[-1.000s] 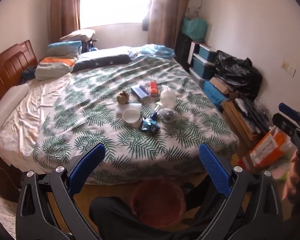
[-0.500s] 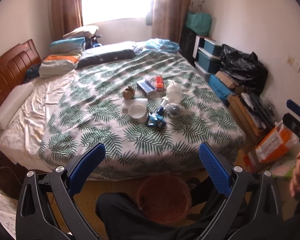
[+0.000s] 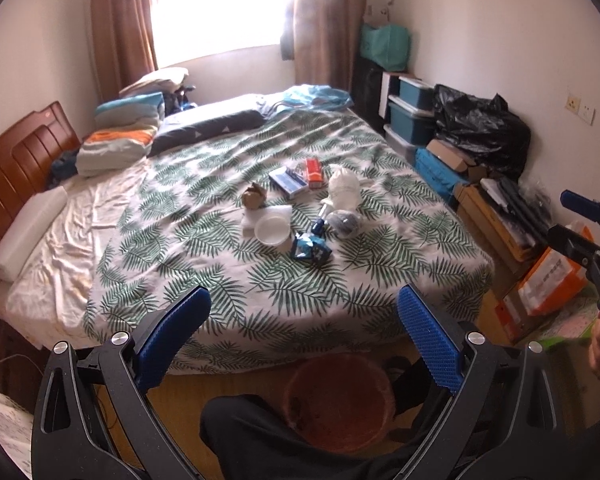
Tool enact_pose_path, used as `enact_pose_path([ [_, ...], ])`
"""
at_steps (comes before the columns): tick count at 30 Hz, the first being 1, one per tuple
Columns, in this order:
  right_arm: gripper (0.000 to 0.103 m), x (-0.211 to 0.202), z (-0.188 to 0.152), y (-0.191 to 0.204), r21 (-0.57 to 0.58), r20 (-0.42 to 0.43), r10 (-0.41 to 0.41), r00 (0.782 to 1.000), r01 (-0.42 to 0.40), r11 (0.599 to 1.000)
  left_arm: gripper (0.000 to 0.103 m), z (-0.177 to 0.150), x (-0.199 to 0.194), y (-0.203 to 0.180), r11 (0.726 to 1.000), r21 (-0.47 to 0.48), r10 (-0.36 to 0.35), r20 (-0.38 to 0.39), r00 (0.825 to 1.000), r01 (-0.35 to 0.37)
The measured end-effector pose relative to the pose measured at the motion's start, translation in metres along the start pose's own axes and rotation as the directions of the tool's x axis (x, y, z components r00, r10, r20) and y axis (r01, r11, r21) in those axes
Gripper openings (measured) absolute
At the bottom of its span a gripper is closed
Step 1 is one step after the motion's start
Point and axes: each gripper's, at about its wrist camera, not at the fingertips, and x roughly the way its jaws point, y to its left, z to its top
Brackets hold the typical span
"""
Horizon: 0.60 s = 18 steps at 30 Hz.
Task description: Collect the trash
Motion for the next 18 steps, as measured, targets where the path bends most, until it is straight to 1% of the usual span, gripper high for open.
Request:
enact_pose_path([
  [1,0.098,0.0,0.001,0.0,-0.003,0.004,-0.006,1.0,0.006,1.0,0.097,0.0,-0.001,0.002,1.0,-0.024,-0.003,0.017,1.0,0.003],
  [2,0.098,0.0,0.0,0.0,-0.006,0.01,-0.01,1.0,0.011,1.0,0.097,0.0,-0.002,0.005,0.999,-0.051,0.011,0.03,1.0,-0.009],
  [3,0.098,-0.001,0.0,0.0,-0.007,0.017,-0.01,1.0,0.01,1.0,0.097,0.002,-0.001,0.007,0.997,-0.066,0.032,0.024,0.999,-0.031],
  [6,0.098,-0.002,-0.001,-0.003,0.004,0.034,-0.012,0.999,0.012,1.0,0.097,0.003,0.007,0.01,0.996,-0.067,0.05,-0.018,0.999,-0.051],
  [7,0.098,-0.002,-0.001,-0.005,0.005,0.038,-0.012,0.999,0.012,1.0,0.097,0.003,0.01,0.012,0.997,-0.064,0.037,-0.03,0.999,-0.039],
  [9,0.098,-0.001,-0.001,-0.006,0.002,0.042,-0.016,0.999,0.015,1.0,0.097,0.003,0.012,0.012,0.999,-0.045,-0.012,-0.052,0.999,0.01],
  [10,0.098,-0.001,-0.001,-0.006,0.002,0.046,-0.016,0.999,0.016,1.0,0.097,0.003,0.012,0.011,0.999,-0.036,-0.018,-0.048,0.999,0.017],
  [13,0.098,0.001,0.0,-0.005,-0.018,0.048,-0.035,0.998,0.036,0.999,0.097,0.004,0.009,0.009,1.0,-0.017,0.012,-0.022,1.0,-0.012],
  [15,0.098,0.003,-0.001,-0.002,-0.038,0.048,-0.05,0.998,0.052,0.998,0.097,0.005,0.013,0.011,1.0,-0.026,0.008,-0.031,0.999,-0.009],
  [18,0.098,0.006,-0.001,-0.004,-0.04,0.044,-0.03,0.999,0.031,0.999,0.097,0.005,0.023,0.012,0.999,-0.034,0.006,-0.054,0.999,-0.007],
])
